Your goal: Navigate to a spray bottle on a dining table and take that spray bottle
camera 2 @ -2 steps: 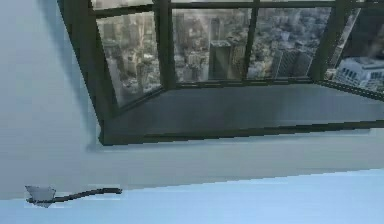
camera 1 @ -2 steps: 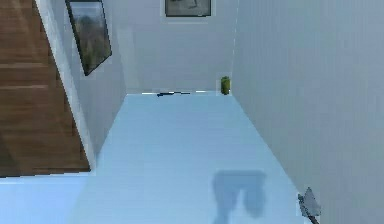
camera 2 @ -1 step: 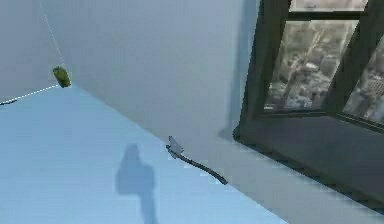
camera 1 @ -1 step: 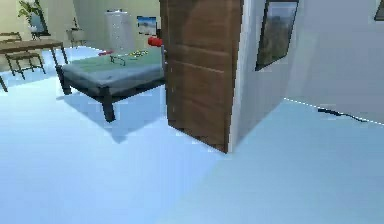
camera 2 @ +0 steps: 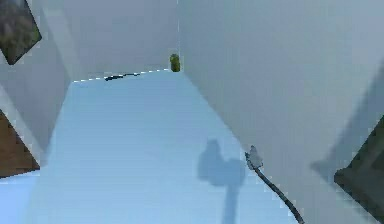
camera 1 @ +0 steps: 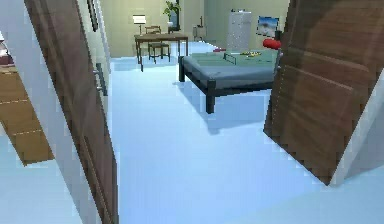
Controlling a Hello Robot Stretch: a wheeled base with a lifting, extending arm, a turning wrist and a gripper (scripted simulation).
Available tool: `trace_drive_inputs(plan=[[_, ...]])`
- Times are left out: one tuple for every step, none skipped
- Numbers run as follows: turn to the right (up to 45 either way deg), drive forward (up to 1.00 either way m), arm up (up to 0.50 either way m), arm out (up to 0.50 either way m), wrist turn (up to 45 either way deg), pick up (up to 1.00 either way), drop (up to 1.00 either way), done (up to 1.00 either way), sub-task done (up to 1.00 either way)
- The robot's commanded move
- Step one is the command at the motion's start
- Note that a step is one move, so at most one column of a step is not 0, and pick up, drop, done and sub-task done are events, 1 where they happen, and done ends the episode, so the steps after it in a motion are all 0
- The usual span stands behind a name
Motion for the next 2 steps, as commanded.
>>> trace_drive_inputs(plan=[[0.0, 1.0, 0.0, 0.0, 0.0, 0.0, 0.0, 0.0, 0.0], [-3.0, 0.0, 0.0, 0.0, 0.0, 0.0, 0.0, 0.0, 0.0]])
